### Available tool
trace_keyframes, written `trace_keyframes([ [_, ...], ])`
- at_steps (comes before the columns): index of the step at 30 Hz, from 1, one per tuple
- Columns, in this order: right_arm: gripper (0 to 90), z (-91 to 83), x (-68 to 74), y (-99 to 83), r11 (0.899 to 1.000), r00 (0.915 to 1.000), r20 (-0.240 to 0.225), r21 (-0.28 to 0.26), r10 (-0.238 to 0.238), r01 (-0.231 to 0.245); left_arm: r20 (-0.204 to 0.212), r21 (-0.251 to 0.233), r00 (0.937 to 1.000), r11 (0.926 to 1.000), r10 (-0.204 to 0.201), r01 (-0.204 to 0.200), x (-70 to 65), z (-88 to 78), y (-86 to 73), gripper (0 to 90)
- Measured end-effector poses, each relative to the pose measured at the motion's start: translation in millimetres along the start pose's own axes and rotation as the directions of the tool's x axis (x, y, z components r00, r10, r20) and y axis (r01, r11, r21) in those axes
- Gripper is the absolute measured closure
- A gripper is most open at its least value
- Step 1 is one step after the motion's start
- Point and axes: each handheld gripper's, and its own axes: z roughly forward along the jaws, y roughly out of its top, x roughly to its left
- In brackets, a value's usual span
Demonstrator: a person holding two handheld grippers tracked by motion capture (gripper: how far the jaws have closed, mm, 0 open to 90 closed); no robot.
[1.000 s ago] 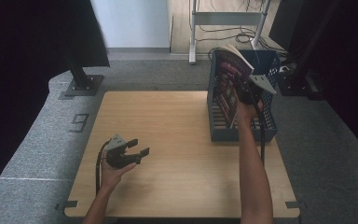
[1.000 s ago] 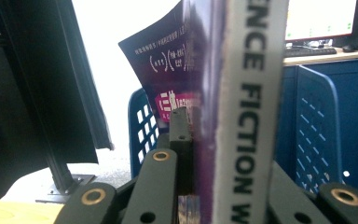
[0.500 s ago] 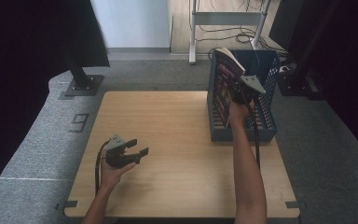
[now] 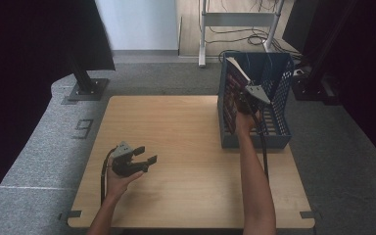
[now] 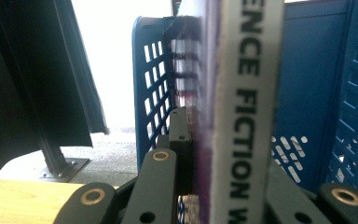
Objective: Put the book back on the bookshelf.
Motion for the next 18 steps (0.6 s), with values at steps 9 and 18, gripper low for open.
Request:
trace_keyframes([
  [9,80.6,-17.5,3.0,-5.4,0.999,1.0000,0.000,0.034,-0.009,0.009,0.000,0.000,1.0000,1.0000,-0.001,0.001,-0.3,-0.2,0.2,30.2],
  [18,79.5,-28.7,1.4,-6.6,0.996,0.9999,0.001,0.087,-0.010,0.010,0.002,0.001,1.0000,1.0000,0.002,-0.002,-2.7,0.0,0.5,30.2],
])
